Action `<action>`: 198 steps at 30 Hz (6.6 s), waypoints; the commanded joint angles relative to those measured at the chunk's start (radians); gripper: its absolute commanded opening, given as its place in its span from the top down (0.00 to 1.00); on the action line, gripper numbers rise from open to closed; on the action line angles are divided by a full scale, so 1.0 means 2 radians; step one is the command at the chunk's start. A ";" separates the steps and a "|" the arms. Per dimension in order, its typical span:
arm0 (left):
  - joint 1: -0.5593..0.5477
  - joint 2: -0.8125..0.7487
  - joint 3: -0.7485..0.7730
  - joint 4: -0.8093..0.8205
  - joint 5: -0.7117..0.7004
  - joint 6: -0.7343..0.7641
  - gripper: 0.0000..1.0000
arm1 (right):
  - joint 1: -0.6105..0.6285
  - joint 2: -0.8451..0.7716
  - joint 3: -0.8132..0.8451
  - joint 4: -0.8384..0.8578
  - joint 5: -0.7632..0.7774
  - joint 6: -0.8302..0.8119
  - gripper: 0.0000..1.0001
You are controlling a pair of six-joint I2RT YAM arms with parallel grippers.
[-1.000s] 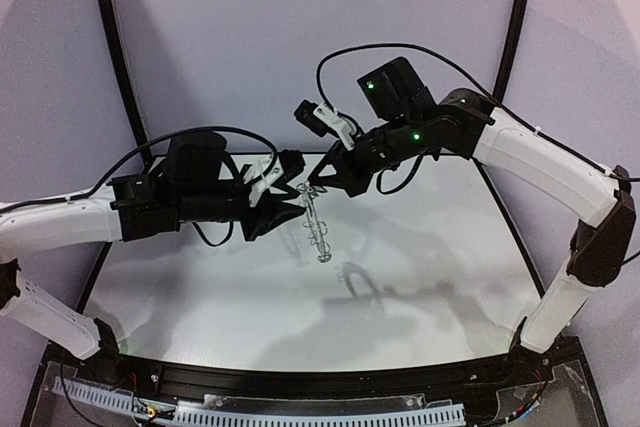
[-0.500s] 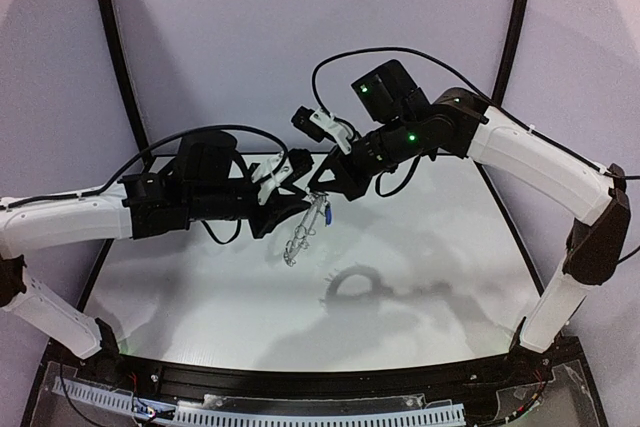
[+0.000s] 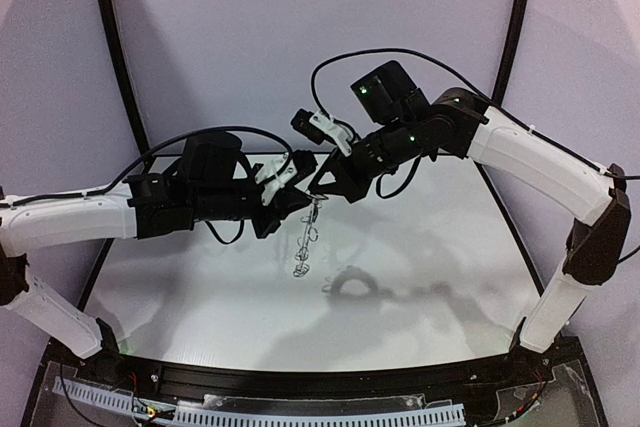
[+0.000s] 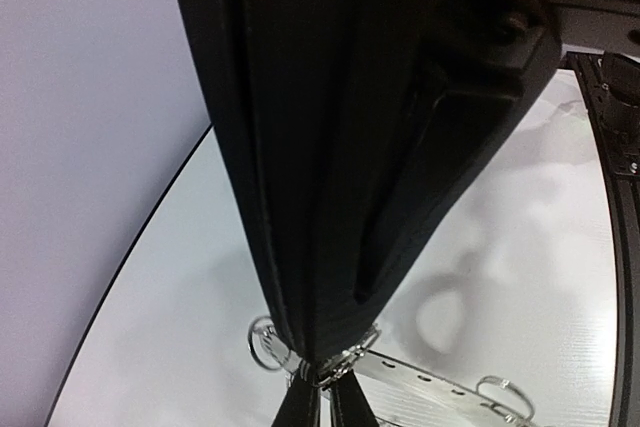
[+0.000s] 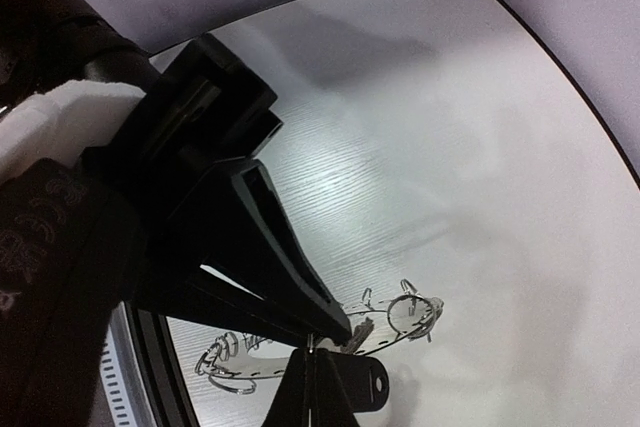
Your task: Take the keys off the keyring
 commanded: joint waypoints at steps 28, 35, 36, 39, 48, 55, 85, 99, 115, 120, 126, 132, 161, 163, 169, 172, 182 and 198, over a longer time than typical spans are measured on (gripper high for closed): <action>0.003 -0.059 -0.067 0.120 -0.083 -0.122 0.99 | 0.008 -0.130 -0.277 0.295 0.030 -0.096 1.00; 0.003 -0.051 -0.066 0.109 -0.070 -0.121 0.99 | 0.008 -0.117 -0.243 0.302 0.068 -0.088 1.00; 0.003 -0.051 -0.067 0.106 -0.068 -0.118 0.99 | 0.008 -0.115 -0.236 0.291 0.067 -0.094 1.00; 0.003 -0.053 -0.068 0.076 -0.038 -0.101 0.85 | 0.008 -0.116 -0.220 0.269 0.048 -0.101 1.00; 0.003 -0.059 -0.051 0.026 0.027 -0.065 0.65 | 0.007 -0.109 -0.194 0.225 0.029 -0.105 1.00; 0.003 -0.029 -0.016 0.012 0.030 -0.055 0.65 | 0.008 -0.103 -0.188 0.209 0.011 -0.111 1.00; 0.003 -0.009 0.002 -0.012 0.034 -0.038 0.99 | 0.008 -0.091 -0.163 0.192 0.031 -0.108 1.00; 0.005 -0.081 -0.076 0.111 -0.020 -0.089 0.99 | 0.008 -0.129 -0.285 0.231 0.099 -0.136 1.00; 0.020 -0.065 -0.060 0.079 0.054 -0.120 0.61 | 0.008 -0.123 -0.280 0.288 0.070 -0.121 1.00; 0.034 -0.052 -0.055 0.052 0.089 -0.129 0.50 | 0.008 -0.127 -0.256 0.263 0.059 -0.131 1.00; 0.037 -0.020 -0.020 0.009 0.136 -0.112 0.51 | 0.008 -0.119 -0.231 0.247 0.050 -0.132 1.00; 0.037 0.006 0.012 -0.024 0.147 -0.090 0.59 | 0.008 -0.119 -0.221 0.238 0.049 -0.126 1.00; 0.037 -0.027 -0.045 0.097 0.073 -0.104 0.99 | 0.007 -0.137 -0.239 0.234 0.081 -0.116 1.00; 0.037 -0.050 -0.067 0.138 0.037 -0.121 0.99 | 0.008 -0.145 -0.263 0.238 0.084 -0.118 1.00; 0.037 -0.071 -0.070 0.154 0.033 -0.136 0.99 | 0.007 -0.142 -0.313 0.278 0.078 -0.142 1.00; 0.037 -0.071 -0.068 0.153 0.042 -0.136 0.99 | 0.007 -0.136 -0.328 0.306 0.068 -0.147 1.00; 0.037 -0.076 -0.085 0.143 0.055 -0.129 0.99 | -0.042 -0.116 -0.303 0.315 0.235 0.015 1.00; 0.037 -0.101 -0.115 0.144 0.033 -0.154 0.99 | -0.134 0.019 -0.318 0.218 0.106 0.313 0.76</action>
